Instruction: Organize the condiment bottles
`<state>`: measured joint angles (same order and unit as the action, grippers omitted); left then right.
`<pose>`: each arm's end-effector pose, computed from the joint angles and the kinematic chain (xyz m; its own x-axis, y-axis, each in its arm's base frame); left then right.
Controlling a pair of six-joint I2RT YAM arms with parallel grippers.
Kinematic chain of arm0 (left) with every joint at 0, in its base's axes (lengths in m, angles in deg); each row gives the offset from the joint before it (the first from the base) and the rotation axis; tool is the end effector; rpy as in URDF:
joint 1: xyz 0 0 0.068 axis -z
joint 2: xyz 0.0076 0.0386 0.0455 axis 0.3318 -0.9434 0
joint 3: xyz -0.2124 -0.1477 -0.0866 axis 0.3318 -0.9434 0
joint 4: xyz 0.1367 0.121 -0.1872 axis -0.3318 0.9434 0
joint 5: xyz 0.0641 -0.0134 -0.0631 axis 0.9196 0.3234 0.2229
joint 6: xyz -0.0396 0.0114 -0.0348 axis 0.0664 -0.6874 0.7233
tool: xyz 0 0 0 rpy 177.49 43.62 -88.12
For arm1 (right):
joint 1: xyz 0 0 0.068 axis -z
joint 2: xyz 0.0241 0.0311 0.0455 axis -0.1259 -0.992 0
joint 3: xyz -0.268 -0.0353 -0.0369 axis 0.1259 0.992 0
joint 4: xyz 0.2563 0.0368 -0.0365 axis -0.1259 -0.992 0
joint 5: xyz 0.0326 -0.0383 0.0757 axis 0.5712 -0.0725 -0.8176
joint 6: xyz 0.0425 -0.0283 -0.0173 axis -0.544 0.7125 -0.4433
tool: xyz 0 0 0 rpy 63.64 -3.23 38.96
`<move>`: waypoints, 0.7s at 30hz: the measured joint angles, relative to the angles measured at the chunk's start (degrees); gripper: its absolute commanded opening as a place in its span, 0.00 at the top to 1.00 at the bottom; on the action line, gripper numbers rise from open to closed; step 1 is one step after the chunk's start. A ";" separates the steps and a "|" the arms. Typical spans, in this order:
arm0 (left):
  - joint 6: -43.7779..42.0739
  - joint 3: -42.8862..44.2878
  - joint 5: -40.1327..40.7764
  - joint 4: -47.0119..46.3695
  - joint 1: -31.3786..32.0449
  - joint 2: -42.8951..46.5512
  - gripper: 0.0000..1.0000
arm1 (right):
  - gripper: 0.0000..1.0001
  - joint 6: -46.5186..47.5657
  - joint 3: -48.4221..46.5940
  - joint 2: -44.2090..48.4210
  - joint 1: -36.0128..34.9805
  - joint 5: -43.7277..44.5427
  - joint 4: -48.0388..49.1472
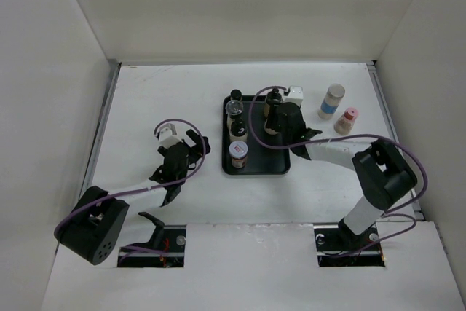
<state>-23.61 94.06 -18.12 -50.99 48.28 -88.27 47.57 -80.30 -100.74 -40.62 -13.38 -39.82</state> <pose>0.1934 -0.0903 0.1540 -0.2916 -0.5760 -0.7637 -0.1384 0.8154 -0.5621 0.3005 0.1792 0.2109 -0.3878 0.1437 -0.9105 -0.0155 0.9866 0.1623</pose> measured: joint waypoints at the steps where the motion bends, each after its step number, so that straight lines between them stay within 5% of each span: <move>1: 0.00 0.00 -0.02 -0.04 -0.04 0.00 0.00 | 0.40 -0.02 -0.15 -1.05 0.00 0.02 0.24; 10: 0.00 0.00 -0.31 -0.28 -0.04 -0.07 0.00 | 0.02 -0.13 0.35 -1.60 0.00 -0.07 0.31; 16: 0.00 0.00 -0.33 -0.28 -0.13 -0.07 0.00 | 0.00 -0.20 4.11 12.31 2.29 -1.31 -0.59; 21: 0.02 0.00 -0.52 -0.28 -0.11 -0.07 0.00 | 0.00 -2.64 6.78 23.78 12.68 3.65 -0.15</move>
<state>-23.59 94.06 -18.64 -51.27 48.17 -88.33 44.93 -73.52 -76.96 -27.94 -9.73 -39.97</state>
